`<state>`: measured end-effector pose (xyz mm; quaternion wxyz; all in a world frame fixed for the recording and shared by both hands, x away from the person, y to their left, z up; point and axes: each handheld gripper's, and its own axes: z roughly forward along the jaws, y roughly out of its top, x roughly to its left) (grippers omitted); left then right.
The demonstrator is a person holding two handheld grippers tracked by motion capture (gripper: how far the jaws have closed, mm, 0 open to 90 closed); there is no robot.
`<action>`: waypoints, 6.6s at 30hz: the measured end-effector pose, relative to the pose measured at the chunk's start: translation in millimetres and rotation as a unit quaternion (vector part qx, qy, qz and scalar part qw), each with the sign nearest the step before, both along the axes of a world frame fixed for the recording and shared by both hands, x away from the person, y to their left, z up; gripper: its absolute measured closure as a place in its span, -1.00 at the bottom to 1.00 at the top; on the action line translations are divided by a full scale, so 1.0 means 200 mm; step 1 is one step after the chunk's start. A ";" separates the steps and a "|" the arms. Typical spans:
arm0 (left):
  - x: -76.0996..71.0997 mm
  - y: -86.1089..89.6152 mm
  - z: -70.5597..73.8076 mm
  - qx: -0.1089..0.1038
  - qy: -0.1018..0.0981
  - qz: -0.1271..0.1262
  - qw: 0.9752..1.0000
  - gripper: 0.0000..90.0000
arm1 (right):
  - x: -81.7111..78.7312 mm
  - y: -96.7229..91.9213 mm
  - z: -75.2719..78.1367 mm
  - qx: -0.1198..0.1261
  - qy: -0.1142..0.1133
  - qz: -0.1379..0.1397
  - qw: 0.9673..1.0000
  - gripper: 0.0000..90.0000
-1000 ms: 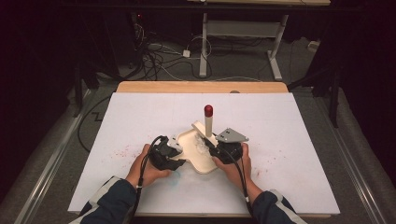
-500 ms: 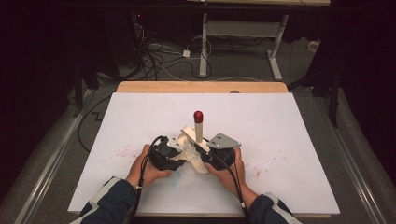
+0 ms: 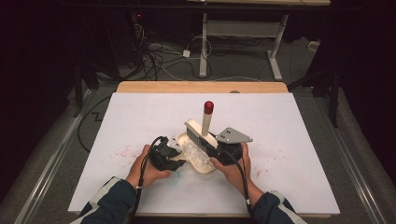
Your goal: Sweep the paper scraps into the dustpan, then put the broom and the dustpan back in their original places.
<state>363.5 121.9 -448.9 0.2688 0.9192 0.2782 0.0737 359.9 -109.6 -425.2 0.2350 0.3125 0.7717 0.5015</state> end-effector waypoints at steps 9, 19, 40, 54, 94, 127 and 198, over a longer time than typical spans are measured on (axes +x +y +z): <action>0.00 0.00 0.00 0.002 -0.002 -0.001 1.000 0.42 | 0.01 -0.10 0.07 0.021 -0.011 -0.017 1.000 0.50; 0.00 0.01 -0.01 0.004 0.001 -0.001 1.000 0.42 | 0.03 -0.17 0.04 -0.016 0.019 -0.009 1.000 0.51; 0.01 0.01 -0.02 0.009 0.003 -0.004 1.000 0.42 | 0.02 -0.19 0.06 -0.041 0.048 0.041 0.997 0.50; 0.01 0.03 -0.02 0.009 0.003 -0.002 1.000 0.42 | 0.02 -0.28 0.10 -0.030 0.041 0.020 0.998 0.50; 0.01 0.36 -0.02 -0.004 0.011 0.099 0.995 0.42 | -0.10 -0.49 0.12 -0.057 0.054 0.007 0.997 0.50; -0.06 0.63 -0.06 -0.022 0.001 0.201 0.979 0.41 | -0.21 -0.65 0.12 -0.081 0.090 0.029 0.992 0.50; -0.08 0.49 -0.11 -0.063 0.009 0.274 0.960 0.22 | 0.20 -0.83 0.06 -0.092 0.235 0.028 0.967 0.35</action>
